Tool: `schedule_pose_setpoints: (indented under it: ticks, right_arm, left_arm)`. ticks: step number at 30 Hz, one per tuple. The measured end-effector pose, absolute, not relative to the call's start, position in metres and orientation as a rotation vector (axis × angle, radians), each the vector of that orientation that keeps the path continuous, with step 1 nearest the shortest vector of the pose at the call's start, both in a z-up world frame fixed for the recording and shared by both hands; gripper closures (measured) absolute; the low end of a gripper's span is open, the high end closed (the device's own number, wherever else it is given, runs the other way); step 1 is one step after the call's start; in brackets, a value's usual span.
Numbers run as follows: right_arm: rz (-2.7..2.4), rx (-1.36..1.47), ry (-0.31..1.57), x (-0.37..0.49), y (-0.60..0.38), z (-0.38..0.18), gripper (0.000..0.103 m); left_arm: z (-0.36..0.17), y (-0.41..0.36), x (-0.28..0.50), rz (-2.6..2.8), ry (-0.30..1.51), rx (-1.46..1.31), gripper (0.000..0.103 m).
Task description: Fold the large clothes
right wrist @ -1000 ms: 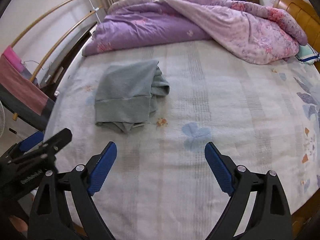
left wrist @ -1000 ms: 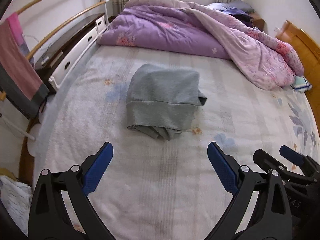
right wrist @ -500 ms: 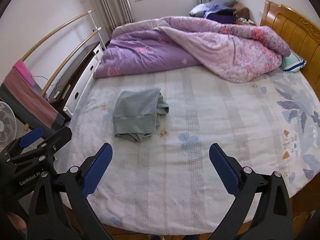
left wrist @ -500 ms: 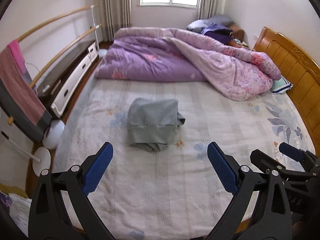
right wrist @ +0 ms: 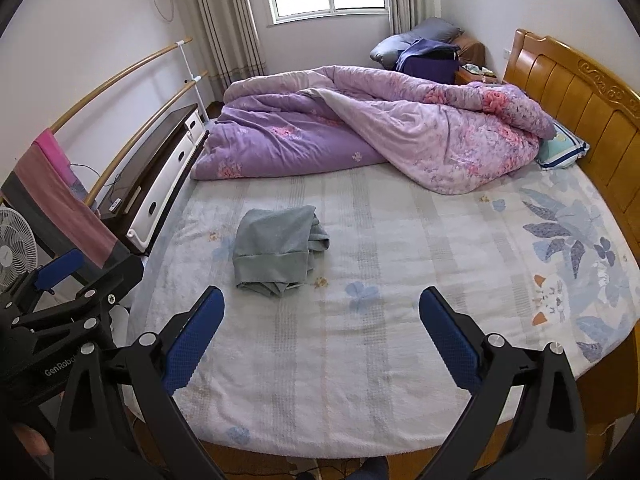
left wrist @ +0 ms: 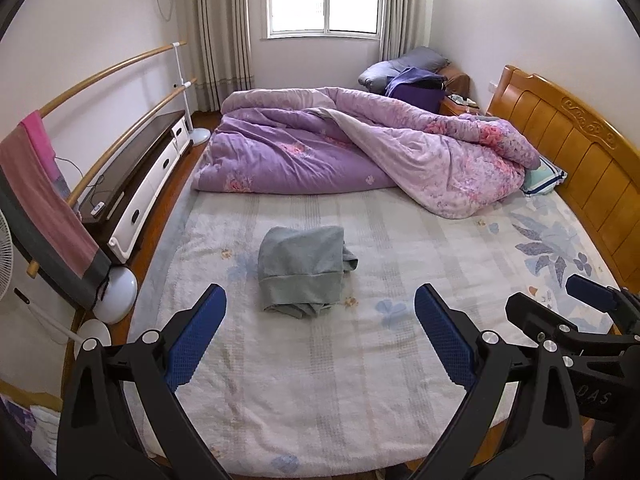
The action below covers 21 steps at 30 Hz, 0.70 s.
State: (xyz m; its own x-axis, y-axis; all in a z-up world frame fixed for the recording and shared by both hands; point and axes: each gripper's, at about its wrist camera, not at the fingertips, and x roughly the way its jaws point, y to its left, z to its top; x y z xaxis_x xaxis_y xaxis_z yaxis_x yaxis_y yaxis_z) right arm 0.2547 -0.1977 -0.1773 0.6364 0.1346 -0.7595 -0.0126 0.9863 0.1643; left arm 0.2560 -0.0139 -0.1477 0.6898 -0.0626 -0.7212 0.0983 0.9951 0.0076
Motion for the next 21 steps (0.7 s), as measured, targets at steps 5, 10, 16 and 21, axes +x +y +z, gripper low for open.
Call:
schedule_pose_setpoints:
  ticks: [5,10,16,21]
  right_arm:
    - [0.073,0.155,0.866,0.245,-0.196,-0.164,0.008]
    - [0.07,0.14,0.851,0.238,-0.196,-0.147,0.008]
    - [0.06,0.121,0.834,0.231,-0.2,-0.129,0.008]
    - [0.05,0.102,0.818,0.227,-0.205,-0.114,0.008]
  left_arm:
    - [-0.132,-0.015,0.249,-0.083,0.794,0.061,0.007]
    - [-0.12,-0.013,0.244,-0.087,0.799,0.052,0.007]
    - [-0.099,-0.021,0.237,-0.095,0.778,0.083,0.007]
    - [-0.087,-0.024,0.234,-0.104,0.779,0.06,0.007]
